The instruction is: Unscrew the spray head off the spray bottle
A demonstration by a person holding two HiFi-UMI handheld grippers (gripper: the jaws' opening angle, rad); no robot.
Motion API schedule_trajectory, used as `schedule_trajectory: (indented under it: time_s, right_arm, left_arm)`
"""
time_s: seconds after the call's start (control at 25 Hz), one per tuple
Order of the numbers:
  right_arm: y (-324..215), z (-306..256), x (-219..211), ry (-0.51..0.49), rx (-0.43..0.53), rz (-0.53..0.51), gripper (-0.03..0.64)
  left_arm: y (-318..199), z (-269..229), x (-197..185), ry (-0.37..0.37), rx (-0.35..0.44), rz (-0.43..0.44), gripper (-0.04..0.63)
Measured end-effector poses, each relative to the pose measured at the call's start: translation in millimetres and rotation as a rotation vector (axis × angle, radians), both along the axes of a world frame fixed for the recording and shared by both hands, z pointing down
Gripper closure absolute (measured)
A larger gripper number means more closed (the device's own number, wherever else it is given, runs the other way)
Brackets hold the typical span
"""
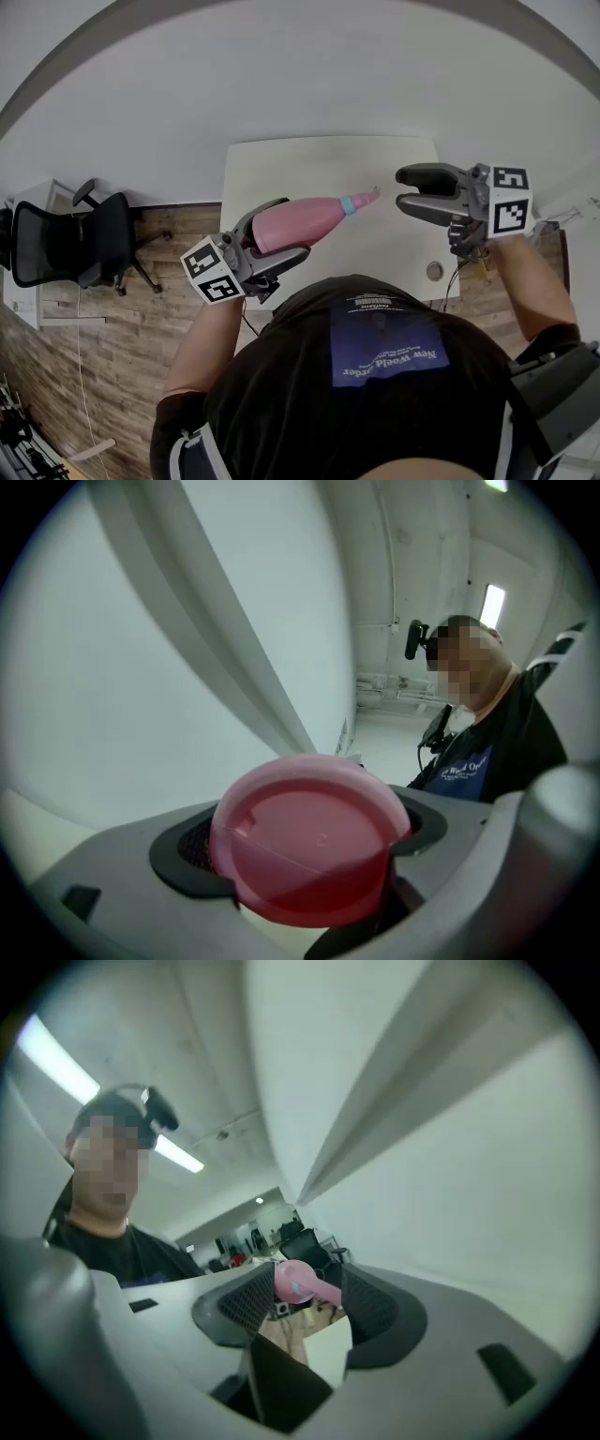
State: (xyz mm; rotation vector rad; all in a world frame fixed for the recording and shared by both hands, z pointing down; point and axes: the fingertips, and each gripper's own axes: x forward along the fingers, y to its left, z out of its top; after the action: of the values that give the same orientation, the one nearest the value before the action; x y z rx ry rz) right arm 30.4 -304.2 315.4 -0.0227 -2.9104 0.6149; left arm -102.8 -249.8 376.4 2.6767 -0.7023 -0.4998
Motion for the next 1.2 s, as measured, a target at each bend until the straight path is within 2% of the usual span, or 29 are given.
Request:
schedule_trajectory:
  time_s: [0.12, 0.2, 0.32, 0.4, 0.52, 0.68, 1.08, 1.2]
  right_arm:
    - [-8.7, 20.4, 10.2, -0.043, -0.413, 0.020, 0.417]
    - [-6.4, 30.8, 4.3, -0.067, -0.623, -0.013, 0.388]
    - [-3.0, 48.0, -6.7, -0.062, -0.764, -0.022, 0.365]
    - [-0.3, 58.0, -10.4, -0.068, -0.840, -0.024, 0.350]
    - [6.1, 68.4, -14.4, -0.085, -0.919, -0.053, 0.350]
    - [12.2, 70.7, -27.4, -0.103, -0.971, -0.094, 0.350]
    - [30.7, 77.2, -43.2, -0.010, -0.955, -0.171, 0.356]
    - [37.9, 77.5, -44.2, 0.018, -0.914, -0.183, 0.480]
  left_arm:
    - [-0.8, -4.0, -0.1, -0.059, 0.072, -0.046, 0.127]
    - [-2.8, -5.1, -0.4, -0.122, 0.120, -0.062, 0.127]
    - [-0.6, -1.3, 2.5, -0.227, 0.183, -0.069, 0.127]
    - [1.6, 0.6, 6.5, -0.265, 0.218, -0.073, 0.127]
    - [5.2, 3.1, 14.4, -0.317, 0.264, -0.078, 0.127]
    - [7.8, 3.7, 19.6, -0.350, 0.275, -0.075, 0.127]
    - [18.5, 5.4, 36.4, -0.443, 0.351, -0.060, 0.127]
    - [18.8, 4.7, 38.0, -0.435, 0.336, -0.068, 0.127]
